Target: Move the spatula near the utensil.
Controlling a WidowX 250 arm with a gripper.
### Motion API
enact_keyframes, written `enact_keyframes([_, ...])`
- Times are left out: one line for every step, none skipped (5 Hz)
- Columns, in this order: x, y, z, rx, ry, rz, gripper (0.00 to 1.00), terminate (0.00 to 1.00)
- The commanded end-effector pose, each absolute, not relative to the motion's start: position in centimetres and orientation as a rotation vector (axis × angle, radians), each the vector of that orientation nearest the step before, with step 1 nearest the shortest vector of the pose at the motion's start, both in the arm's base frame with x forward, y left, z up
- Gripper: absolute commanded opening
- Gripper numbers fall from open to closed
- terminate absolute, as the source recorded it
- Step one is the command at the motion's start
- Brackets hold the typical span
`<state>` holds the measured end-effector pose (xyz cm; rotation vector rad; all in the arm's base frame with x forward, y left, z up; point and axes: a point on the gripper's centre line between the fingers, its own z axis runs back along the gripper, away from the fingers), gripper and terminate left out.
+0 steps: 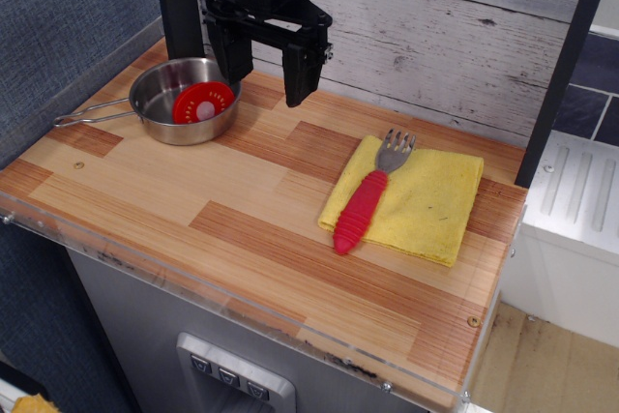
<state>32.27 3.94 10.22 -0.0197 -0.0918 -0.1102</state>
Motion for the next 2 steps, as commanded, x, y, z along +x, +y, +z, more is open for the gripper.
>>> enact_keyframes([32.3,3.9,10.2,-0.02,-0.092,-0.11,1.0,0.0])
enact_keyframes([32.1,1.9,9.5,-0.136,-0.14,-0.19,1.0,0.0])
